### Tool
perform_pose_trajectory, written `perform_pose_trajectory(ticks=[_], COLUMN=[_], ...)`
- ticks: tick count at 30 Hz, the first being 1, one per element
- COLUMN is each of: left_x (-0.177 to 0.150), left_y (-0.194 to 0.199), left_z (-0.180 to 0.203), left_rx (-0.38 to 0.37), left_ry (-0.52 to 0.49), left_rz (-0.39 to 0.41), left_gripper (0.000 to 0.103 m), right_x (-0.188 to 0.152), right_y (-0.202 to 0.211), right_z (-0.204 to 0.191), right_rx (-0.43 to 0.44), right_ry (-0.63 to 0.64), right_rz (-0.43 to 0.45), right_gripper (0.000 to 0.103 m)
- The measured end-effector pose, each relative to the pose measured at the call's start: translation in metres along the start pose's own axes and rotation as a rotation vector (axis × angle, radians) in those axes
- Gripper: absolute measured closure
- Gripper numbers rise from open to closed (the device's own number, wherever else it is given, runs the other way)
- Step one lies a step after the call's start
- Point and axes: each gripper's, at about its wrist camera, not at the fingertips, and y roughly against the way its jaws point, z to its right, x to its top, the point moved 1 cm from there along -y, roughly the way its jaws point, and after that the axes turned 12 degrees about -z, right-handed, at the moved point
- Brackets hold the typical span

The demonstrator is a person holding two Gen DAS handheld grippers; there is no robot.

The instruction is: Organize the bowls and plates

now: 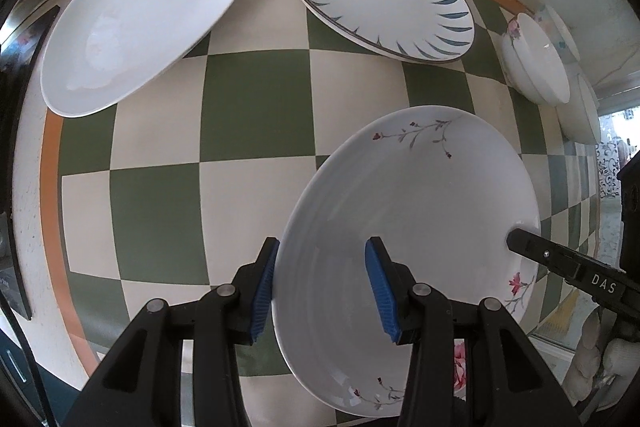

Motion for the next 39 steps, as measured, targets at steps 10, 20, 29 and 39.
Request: perform_pose_trajectory(ticks=[10,20,29,39], left_x=[0.006,-0.008,0.023,0.087], left_y=[-0.007,0.069,0.101,0.058], left_z=[0.006,-0.022,-0.125,-0.225], left_rx=[0.009,0.015,-0.049,-0.109], left_ry=[0.021,0.134,0.361,0.485], left_rz=[0.001,0.198,0.261,0.171], left_gripper=[0.062,0.061,0.058,0.058], right_x=[0.004,0.002,0.056,0.195], right_y=[-0.01,0.037,0.071,-0.032], right_z=[0.002,0.002,-0.132,-0.251], right_rx=[-0.023,-0.019,0.075,-0.01], right_ry=[-0.005,-0.008,0.265,0.381], right_rz=[-0.036,0.022,0.113,0.057], right_gripper=[0.09,0.089,0.062,0.064])
